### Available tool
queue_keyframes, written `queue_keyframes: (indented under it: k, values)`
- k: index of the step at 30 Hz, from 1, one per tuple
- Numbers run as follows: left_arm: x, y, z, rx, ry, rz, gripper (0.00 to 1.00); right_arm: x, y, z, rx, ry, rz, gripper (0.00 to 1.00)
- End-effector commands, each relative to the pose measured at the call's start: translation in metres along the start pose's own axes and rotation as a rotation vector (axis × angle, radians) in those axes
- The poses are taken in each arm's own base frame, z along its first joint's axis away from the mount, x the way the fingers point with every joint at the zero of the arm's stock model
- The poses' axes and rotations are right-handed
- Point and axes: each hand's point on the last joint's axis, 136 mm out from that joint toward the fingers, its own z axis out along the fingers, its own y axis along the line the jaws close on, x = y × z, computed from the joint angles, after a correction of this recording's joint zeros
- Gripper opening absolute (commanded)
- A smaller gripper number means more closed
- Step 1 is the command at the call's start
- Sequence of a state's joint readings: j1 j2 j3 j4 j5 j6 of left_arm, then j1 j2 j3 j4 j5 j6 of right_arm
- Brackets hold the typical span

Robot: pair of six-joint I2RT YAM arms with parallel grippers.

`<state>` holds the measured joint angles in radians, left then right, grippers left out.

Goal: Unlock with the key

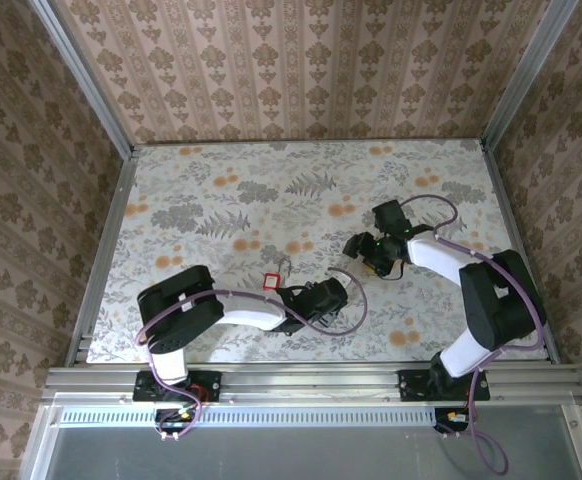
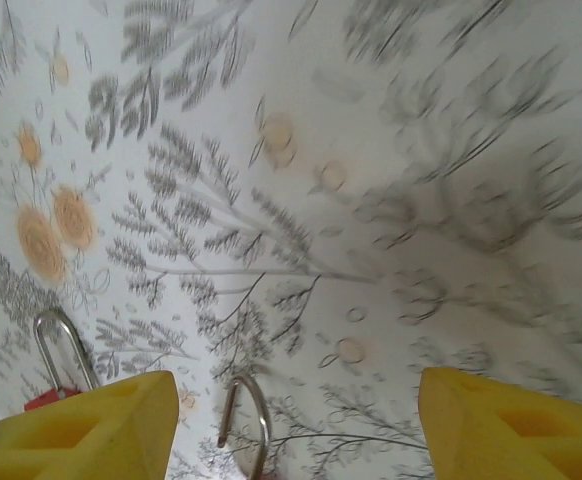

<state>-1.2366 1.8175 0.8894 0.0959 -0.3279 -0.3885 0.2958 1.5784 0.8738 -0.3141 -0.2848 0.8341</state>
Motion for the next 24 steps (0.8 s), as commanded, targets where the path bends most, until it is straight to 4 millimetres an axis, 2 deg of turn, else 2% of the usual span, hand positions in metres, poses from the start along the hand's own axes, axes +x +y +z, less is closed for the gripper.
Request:
queue_keyframes:
  k: [1, 3, 7, 13, 18, 19, 22, 24]
  values:
    - [0.040, 0.007, 0.012, -0.011, 0.179, -0.023, 0.13, -0.004, -0.009, -0.025, 0.051, -0.026, -0.049, 0.67]
    - [0.038, 0.011, 0.015, -0.036, 0.197, -0.047, 0.14, -0.004, -0.014, -0.034, 0.055, -0.042, -0.047, 0.67]
    - [0.029, 0.035, 0.023, -0.103, 0.239, -0.172, 0.13, 0.001, -0.028, -0.057, 0.039, -0.081, -0.027, 0.68]
    - [0.012, 0.067, 0.038, -0.139, 0.249, -0.332, 0.13, 0.018, -0.051, -0.087, 0.022, -0.127, 0.005, 0.70]
    - [0.009, 0.074, 0.040, -0.152, 0.261, -0.385, 0.14, 0.032, -0.061, -0.104, 0.004, -0.153, 0.012, 0.73]
    - [0.010, 0.074, 0.039, -0.150, 0.261, -0.395, 0.20, 0.033, -0.061, -0.106, -0.001, -0.157, 0.011, 0.74]
    - [0.003, 0.069, 0.033, -0.125, 0.238, -0.422, 0.46, 0.037, -0.065, -0.110, 0.000, -0.160, 0.012, 0.76]
    - [-0.006, 0.067, 0.025, -0.112, 0.211, -0.440, 0.56, 0.037, -0.065, -0.110, -0.006, -0.161, 0.016, 0.77]
